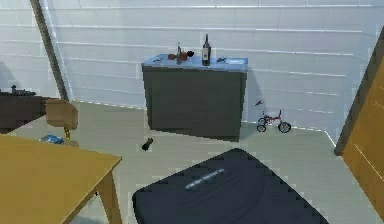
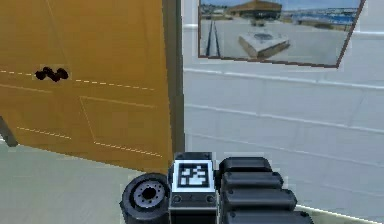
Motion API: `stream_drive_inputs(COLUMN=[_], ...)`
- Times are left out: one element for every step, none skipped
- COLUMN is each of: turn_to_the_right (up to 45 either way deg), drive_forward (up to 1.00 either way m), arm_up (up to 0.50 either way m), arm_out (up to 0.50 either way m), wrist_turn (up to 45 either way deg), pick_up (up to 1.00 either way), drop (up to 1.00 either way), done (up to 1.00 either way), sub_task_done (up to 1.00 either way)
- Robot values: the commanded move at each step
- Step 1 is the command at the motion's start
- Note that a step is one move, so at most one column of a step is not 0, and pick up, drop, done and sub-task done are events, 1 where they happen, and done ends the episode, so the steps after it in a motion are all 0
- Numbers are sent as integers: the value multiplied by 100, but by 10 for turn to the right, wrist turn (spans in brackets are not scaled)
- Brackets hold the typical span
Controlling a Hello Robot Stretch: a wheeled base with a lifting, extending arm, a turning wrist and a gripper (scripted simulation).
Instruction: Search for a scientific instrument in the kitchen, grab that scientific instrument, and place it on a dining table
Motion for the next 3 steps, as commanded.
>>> stream_drive_inputs(turn_to_the_right=[0, 120, 0], drive_forward=[5, 0, 50], arm_up=[0, 0, 0], arm_out=[0, 0, 0], wrist_turn=[0, 0, 0], pick_up=[0, 0, 0], drop=[0, 0, 0], done=[0, 0, 0], sub_task_done=[0, 0, 0])
